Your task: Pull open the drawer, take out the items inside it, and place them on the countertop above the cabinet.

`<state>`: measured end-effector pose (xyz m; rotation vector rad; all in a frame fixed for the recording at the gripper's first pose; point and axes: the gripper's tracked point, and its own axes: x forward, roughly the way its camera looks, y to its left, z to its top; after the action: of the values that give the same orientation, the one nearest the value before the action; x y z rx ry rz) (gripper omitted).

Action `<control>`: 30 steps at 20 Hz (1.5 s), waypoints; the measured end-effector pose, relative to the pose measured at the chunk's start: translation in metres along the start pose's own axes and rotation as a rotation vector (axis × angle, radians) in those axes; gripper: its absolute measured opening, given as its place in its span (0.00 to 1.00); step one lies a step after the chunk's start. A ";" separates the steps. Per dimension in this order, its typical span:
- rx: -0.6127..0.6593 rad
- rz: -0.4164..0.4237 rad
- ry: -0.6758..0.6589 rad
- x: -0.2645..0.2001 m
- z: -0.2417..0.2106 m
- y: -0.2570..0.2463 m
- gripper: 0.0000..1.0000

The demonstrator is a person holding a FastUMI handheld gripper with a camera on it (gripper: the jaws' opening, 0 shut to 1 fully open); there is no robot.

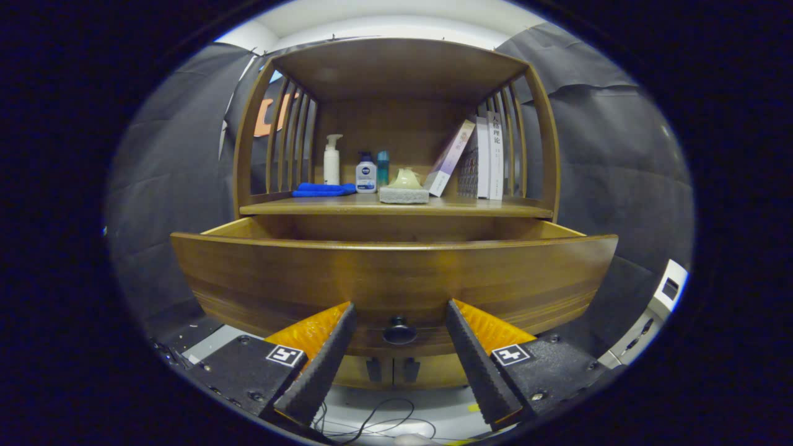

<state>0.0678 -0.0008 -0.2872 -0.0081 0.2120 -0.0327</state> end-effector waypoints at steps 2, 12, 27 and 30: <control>0.005 -0.008 0.001 0.012 0.000 0.002 0.95; 0.007 -0.016 0.022 0.077 0.016 0.010 0.96; -0.016 -0.014 0.034 0.119 0.020 0.009 0.96; 0.016 -0.011 0.045 0.116 0.025 0.006 0.96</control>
<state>0.1865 0.0013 -0.2874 0.0078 0.2572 -0.0459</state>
